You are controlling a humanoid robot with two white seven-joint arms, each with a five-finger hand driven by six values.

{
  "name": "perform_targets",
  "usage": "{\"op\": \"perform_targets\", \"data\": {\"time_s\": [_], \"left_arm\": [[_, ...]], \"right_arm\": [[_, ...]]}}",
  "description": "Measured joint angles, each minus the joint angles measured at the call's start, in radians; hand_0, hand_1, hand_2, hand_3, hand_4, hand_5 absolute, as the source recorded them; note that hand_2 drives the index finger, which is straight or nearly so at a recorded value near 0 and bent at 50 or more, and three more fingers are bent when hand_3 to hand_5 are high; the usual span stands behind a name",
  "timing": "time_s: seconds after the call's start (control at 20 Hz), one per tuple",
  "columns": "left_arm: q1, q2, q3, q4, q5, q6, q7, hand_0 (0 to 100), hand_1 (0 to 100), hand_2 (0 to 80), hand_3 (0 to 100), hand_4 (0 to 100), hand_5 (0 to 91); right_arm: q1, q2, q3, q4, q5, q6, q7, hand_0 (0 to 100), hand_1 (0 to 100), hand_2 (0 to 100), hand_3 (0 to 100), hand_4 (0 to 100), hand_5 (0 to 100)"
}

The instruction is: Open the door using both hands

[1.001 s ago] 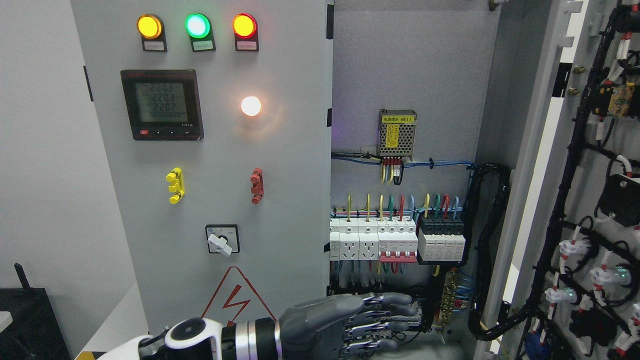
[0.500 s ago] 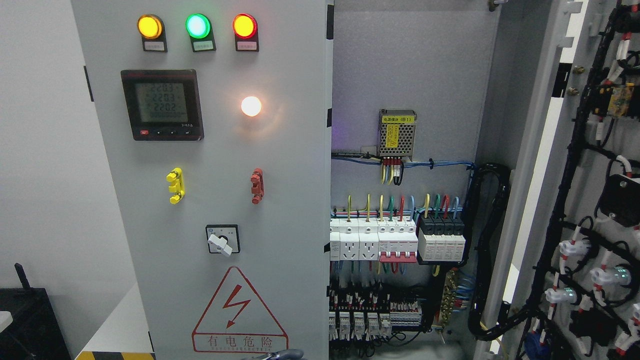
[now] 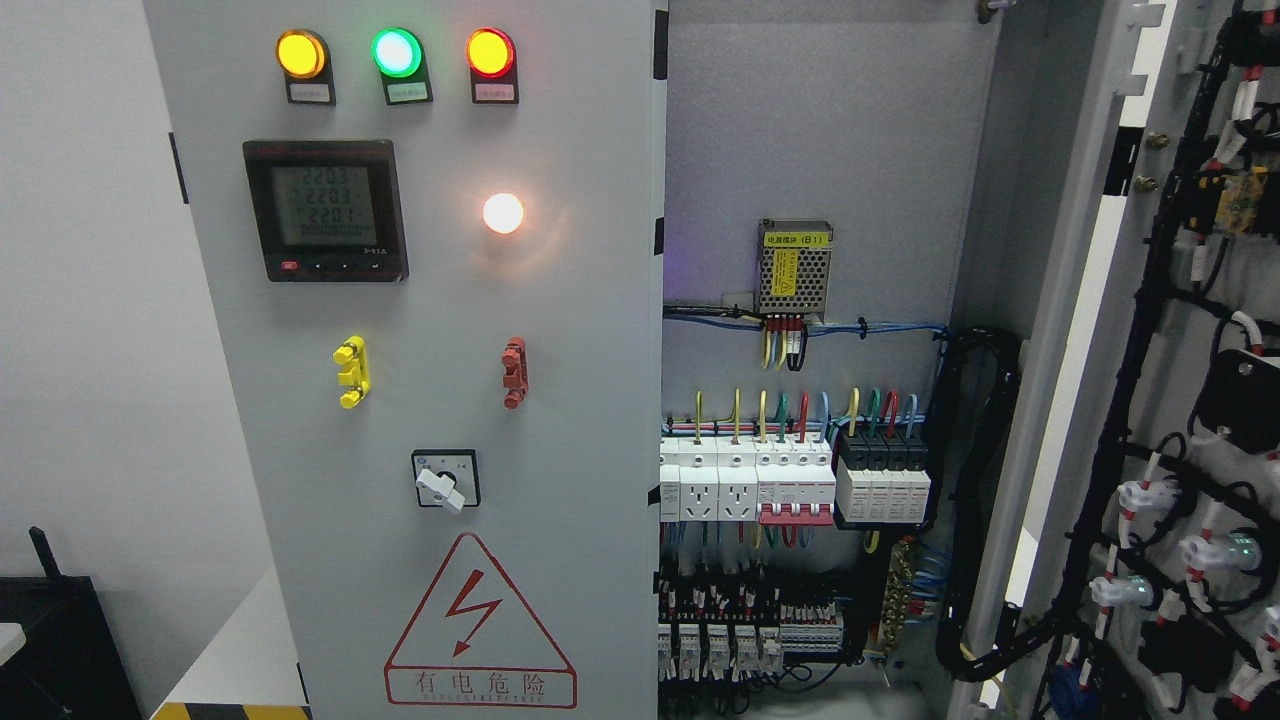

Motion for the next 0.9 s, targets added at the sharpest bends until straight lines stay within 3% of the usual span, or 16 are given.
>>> {"op": "perform_targets", "data": {"time_s": [0.3, 0.5, 0.7, 0.9], "left_arm": [[0.375, -0.093, 0.213, 0.015, -0.189, -0.138, -0.003, 12, 39, 0.0, 0, 0, 0.0], [0.561, -0.181, 0.312, 0.055, -0.322, -0.178, -0.006, 12, 39, 0.0, 0, 0, 0.0], [0.638, -0.277, 0.375, 0.154, -0.454, -0.188, -0.009, 12, 39, 0.0, 0, 0, 0.0], [0.598, -0.361, 0.391, 0.323, -0.568, -0.191, -0.005, 12, 39, 0.0, 0, 0, 0.0]], "right_arm": [[0.000, 0.000, 0.000, 0.000, 0.000, 0.000, 0.000, 12, 39, 0, 0, 0, 0], [0.000, 0.000, 0.000, 0.000, 0.000, 0.000, 0.000, 12, 39, 0, 0, 0, 0], [0.000, 0.000, 0.000, 0.000, 0.000, 0.000, 0.000, 12, 39, 0, 0, 0, 0], [0.000, 0.000, 0.000, 0.000, 0.000, 0.000, 0.000, 12, 39, 0, 0, 0, 0]]}}
